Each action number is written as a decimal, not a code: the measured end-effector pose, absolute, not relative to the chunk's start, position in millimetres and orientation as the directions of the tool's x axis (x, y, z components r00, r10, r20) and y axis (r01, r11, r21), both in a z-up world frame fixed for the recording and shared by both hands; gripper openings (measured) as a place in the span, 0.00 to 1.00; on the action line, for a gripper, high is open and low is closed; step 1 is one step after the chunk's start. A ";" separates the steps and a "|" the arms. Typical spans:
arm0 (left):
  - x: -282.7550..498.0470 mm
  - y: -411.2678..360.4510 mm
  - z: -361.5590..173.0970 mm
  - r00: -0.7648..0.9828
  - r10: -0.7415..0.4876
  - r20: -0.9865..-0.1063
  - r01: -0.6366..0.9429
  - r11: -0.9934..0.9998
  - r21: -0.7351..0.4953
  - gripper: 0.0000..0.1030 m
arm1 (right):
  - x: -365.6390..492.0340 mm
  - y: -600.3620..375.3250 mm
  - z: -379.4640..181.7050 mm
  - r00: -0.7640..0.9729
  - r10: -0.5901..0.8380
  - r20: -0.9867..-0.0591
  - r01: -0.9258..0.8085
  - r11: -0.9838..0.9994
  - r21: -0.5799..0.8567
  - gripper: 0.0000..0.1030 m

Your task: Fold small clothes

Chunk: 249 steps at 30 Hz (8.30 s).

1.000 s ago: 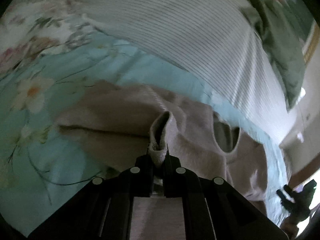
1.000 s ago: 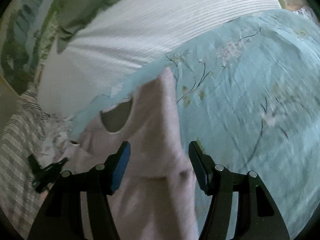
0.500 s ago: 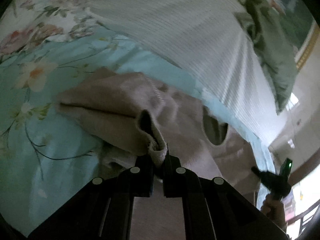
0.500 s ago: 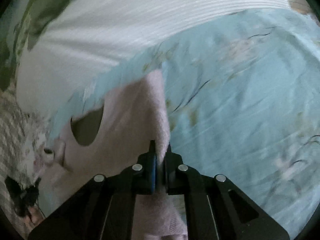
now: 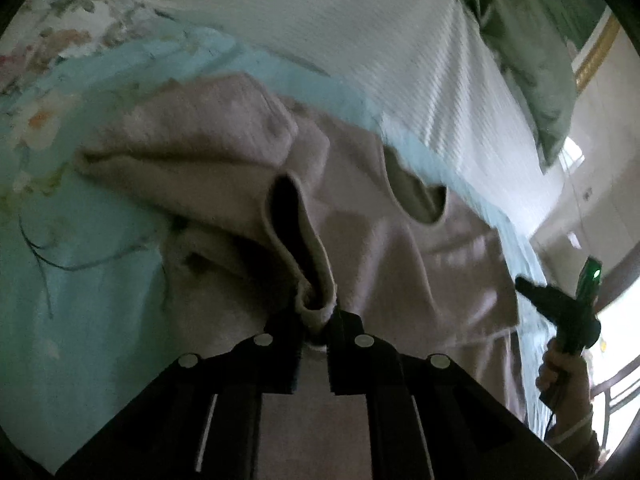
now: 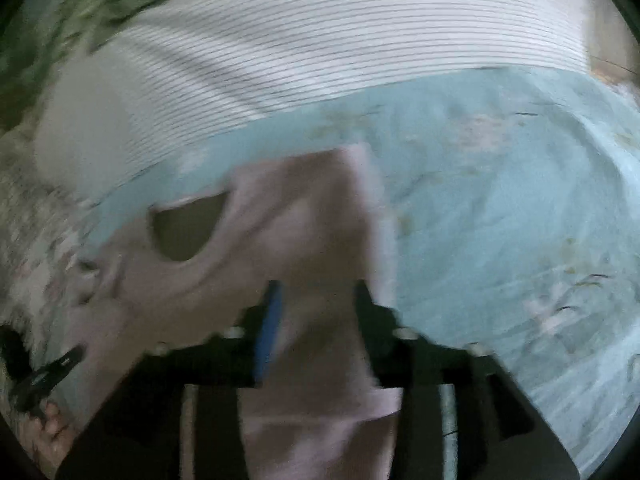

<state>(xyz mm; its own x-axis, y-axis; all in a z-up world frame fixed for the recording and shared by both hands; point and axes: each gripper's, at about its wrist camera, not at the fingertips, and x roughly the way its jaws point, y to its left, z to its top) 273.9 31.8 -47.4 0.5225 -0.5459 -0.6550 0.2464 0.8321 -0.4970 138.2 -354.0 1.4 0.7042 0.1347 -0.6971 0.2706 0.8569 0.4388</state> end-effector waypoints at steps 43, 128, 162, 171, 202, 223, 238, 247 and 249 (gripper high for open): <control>385.8 97.1 -18.4 0.671 -0.140 -0.728 0.136 0.989 -0.065 0.07 | 94.1 -223.5 -3.6 0.599 0.452 -0.662 0.100 0.777 0.621 0.54; 290.2 19.7 -58.1 0.540 -0.376 -0.753 0.034 0.904 -0.426 0.08 | 80.2 -357.9 112.3 0.911 0.069 -0.406 0.155 0.855 0.495 0.03; 291.4 47.0 -46.1 0.593 -0.059 -0.803 -0.157 0.970 -0.187 0.15 | 78.5 -360.8 110.3 0.926 0.176 -0.333 0.079 0.774 0.629 0.03; 296.6 40.4 -49.3 0.590 -0.020 -0.807 -0.108 0.989 -0.104 0.20 | 75.3 -377.6 124.4 0.943 0.153 -0.297 0.046 0.823 0.567 0.03; 306.7 60.5 -40.2 0.547 -0.218 -0.808 0.044 0.972 -0.232 0.42 | 121.2 -345.1 6.9 0.595 0.238 -0.767 0.096 0.927 0.362 0.60; 314.1 39.2 -57.3 0.587 -0.040 -0.809 0.010 0.999 -0.043 0.60 | 172.6 -356.1 0.9 0.551 0.005 -0.835 0.208 0.968 0.143 0.10; 315.2 50.2 -57.7 0.577 -0.040 -0.816 -0.020 0.998 -0.063 0.66 | 123.8 -344.9 -5.6 0.586 0.028 -0.810 0.254 0.943 0.216 0.35; 272.2 71.1 -36.3 0.578 -0.125 -0.806 0.023 0.990 -0.137 0.63 | 58.3 -362.2 31.8 0.724 0.118 -0.680 0.289 0.843 0.453 0.54; 250.6 77.6 -32.2 0.578 -0.164 -0.799 0.043 0.984 -0.172 0.63 | 35.2 -357.7 32.0 0.719 0.130 -0.683 0.286 0.841 0.460 0.54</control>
